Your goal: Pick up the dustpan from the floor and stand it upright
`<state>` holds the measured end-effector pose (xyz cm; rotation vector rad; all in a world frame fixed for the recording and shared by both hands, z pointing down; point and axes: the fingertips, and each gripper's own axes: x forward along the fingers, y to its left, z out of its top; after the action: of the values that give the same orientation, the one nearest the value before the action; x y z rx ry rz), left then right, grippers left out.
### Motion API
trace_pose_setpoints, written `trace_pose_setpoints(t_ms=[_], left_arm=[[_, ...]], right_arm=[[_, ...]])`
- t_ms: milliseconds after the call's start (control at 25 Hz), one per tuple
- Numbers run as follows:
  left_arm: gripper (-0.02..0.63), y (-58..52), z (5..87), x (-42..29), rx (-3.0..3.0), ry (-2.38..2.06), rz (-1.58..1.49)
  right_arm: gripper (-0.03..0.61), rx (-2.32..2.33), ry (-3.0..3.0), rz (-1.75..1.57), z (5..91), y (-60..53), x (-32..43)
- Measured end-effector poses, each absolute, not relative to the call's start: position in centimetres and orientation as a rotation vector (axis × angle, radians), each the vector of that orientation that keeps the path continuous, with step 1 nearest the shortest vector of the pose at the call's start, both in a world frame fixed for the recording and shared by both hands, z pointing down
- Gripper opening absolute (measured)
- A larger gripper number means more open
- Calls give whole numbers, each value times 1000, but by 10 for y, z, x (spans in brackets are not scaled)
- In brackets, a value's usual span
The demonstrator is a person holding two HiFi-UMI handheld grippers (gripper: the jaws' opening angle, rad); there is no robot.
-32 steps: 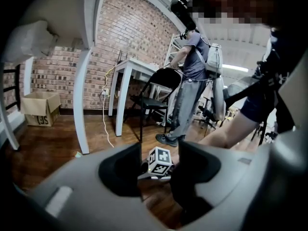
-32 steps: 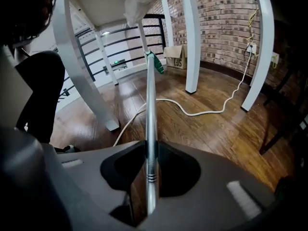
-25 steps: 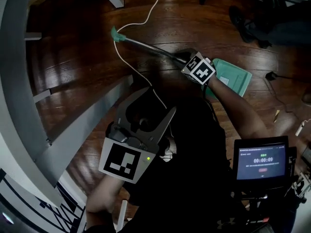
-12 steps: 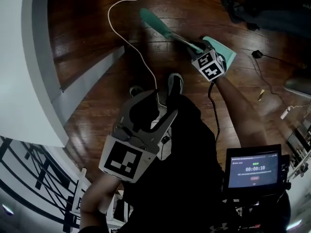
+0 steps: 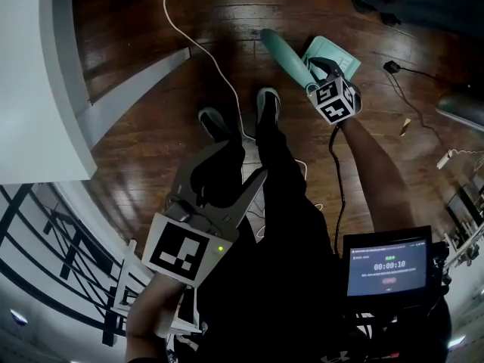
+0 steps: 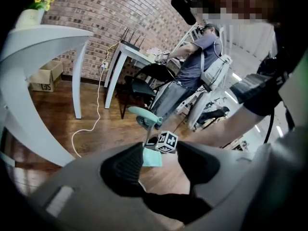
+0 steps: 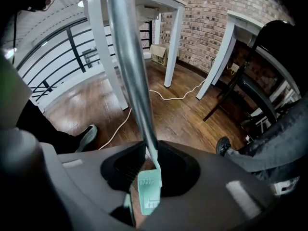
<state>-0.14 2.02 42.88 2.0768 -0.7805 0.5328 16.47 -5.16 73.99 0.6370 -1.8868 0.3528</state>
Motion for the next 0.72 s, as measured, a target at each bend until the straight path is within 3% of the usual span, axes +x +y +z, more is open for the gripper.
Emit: trace_pose_setpoints(t_ms=[440, 720], left_arm=[[225, 24, 428, 5, 2090, -729, 551], [224, 22, 428, 4, 2093, -722, 566]], right_arm=[[80, 883, -1857, 628, 752, -20, 196], [80, 919, -1844, 591, 751, -23, 185]])
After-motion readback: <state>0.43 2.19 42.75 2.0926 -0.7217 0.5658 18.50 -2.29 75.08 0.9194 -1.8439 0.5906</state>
